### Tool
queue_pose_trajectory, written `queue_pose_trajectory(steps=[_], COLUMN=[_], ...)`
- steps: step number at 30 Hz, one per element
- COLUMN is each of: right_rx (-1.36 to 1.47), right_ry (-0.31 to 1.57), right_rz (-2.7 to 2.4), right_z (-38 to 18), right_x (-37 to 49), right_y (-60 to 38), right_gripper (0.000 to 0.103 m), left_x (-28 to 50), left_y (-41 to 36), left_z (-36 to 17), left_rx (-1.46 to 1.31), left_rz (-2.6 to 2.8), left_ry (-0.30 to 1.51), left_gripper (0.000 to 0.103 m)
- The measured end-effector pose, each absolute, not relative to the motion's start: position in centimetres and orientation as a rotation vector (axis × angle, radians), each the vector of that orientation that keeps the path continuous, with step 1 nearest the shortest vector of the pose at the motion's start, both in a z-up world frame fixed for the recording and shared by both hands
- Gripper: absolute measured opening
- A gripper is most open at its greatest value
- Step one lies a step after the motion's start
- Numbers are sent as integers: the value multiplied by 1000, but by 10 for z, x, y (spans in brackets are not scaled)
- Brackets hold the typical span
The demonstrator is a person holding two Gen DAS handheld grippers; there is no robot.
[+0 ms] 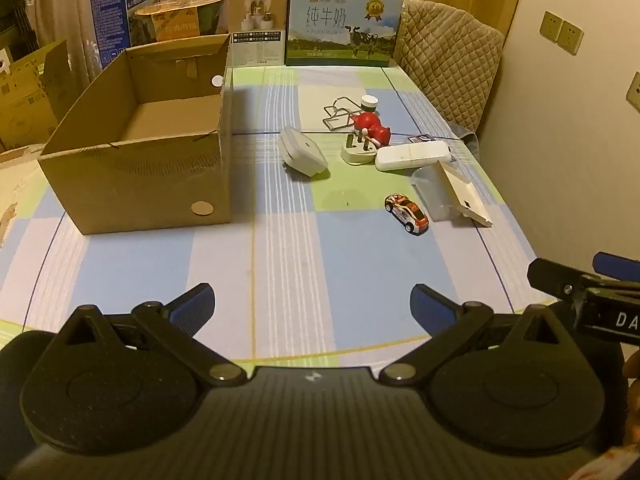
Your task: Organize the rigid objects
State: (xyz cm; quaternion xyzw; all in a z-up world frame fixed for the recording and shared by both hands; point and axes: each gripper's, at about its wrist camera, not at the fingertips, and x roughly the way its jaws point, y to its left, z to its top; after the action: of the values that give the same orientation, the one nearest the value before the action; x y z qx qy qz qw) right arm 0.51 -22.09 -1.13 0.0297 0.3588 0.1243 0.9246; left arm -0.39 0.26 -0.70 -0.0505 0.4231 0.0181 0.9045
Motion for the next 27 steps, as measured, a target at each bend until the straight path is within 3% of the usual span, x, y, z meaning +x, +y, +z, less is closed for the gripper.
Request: queue_pose_trajectory(steps=[27], right_rx=[64], right_ry=[743], right_rz=[258], right_z=[-12], right_x=[6], right_y=[-224], right_gripper=[101], left_x=[-2], left_y=[1], left_z=[-2], left_rx=[-110], left_rz=[35], left_ry=[883], left_gripper=[102])
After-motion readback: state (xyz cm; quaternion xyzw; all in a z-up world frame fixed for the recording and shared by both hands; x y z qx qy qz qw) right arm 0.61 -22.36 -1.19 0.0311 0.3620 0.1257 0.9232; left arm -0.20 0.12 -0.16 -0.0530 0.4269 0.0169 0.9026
